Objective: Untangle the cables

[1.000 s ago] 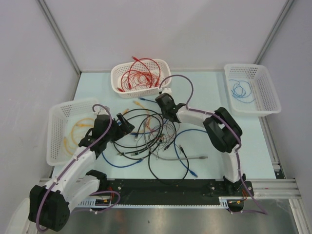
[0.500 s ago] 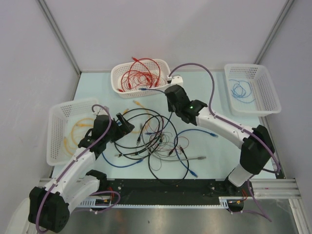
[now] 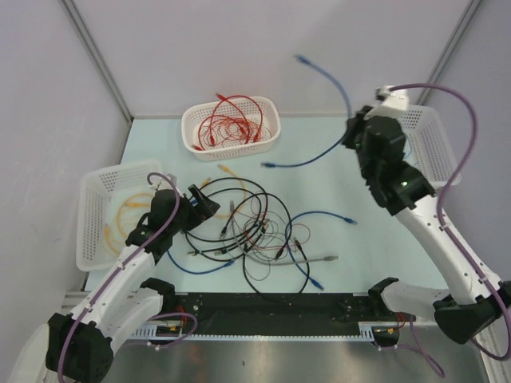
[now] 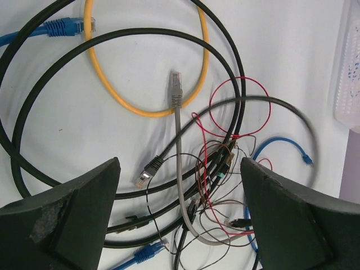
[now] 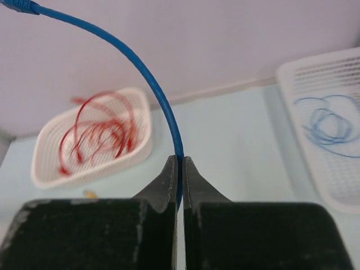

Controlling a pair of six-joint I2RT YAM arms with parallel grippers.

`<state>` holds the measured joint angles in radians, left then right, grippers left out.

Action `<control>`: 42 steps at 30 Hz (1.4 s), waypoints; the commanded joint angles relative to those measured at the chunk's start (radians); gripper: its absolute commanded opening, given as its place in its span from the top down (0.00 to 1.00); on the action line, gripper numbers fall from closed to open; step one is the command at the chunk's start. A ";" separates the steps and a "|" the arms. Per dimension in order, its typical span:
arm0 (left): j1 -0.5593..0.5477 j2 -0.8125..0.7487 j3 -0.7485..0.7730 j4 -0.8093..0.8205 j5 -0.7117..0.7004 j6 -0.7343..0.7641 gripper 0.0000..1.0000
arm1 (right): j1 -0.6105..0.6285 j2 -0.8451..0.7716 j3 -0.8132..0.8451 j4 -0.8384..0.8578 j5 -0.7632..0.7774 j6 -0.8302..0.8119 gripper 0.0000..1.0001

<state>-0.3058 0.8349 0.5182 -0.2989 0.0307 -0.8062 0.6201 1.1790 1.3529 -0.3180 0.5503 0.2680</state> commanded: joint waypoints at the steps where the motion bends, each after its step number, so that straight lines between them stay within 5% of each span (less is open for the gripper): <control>1: -0.006 -0.028 -0.018 0.038 0.026 -0.024 0.07 | -0.265 -0.042 0.031 -0.050 -0.113 0.199 1.00; 4: -0.006 -0.030 -0.029 0.043 0.052 -0.028 0.07 | -0.472 -0.045 0.031 -0.050 -0.226 0.301 1.00; 12: -0.007 -0.030 -0.040 0.057 0.101 -0.030 0.07 | -0.742 0.062 0.029 -0.024 -0.176 0.451 1.00; 27: -0.007 0.012 -0.087 0.076 0.161 -0.008 0.07 | -0.844 0.318 0.092 0.076 0.046 0.381 1.00; 35: -0.007 0.064 -0.086 0.106 0.172 0.009 0.07 | -0.827 0.361 0.138 0.200 0.198 0.160 1.00; 42: -0.007 0.095 -0.086 0.129 0.176 0.009 0.07 | -0.875 0.361 0.196 0.186 0.204 0.203 1.00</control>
<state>-0.3077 0.9260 0.4351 -0.2165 0.1886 -0.8112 -0.2302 1.5482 1.4769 -0.1936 0.6800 0.4847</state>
